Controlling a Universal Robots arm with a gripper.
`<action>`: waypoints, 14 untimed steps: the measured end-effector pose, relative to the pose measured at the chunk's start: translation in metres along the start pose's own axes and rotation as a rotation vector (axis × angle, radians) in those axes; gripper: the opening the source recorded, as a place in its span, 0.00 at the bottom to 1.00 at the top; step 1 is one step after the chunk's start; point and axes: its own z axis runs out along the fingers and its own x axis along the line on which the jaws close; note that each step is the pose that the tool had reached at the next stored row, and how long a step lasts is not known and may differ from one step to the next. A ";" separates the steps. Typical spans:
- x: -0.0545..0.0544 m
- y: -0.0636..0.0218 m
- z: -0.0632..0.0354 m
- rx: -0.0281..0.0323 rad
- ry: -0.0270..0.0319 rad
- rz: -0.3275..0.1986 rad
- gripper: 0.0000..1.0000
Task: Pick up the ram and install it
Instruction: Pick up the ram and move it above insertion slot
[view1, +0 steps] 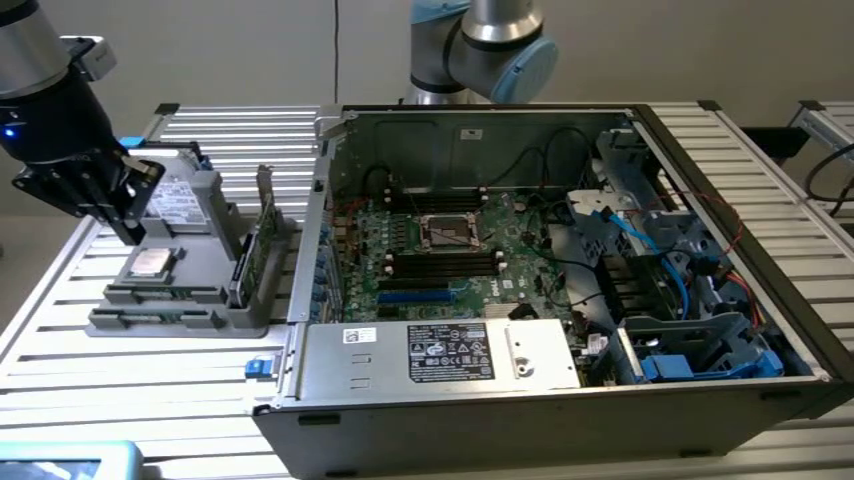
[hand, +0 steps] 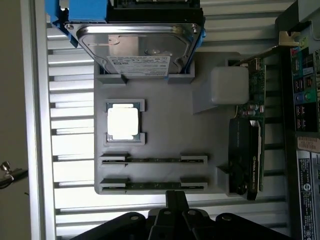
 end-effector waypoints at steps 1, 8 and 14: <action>0.000 -0.0001 -0.0001 0.0001 0.0003 -0.008 0.11; 0.000 -0.0001 0.0001 -0.0026 0.0023 -0.134 0.11; 0.000 0.0000 0.0005 -0.0049 0.0040 -0.243 0.11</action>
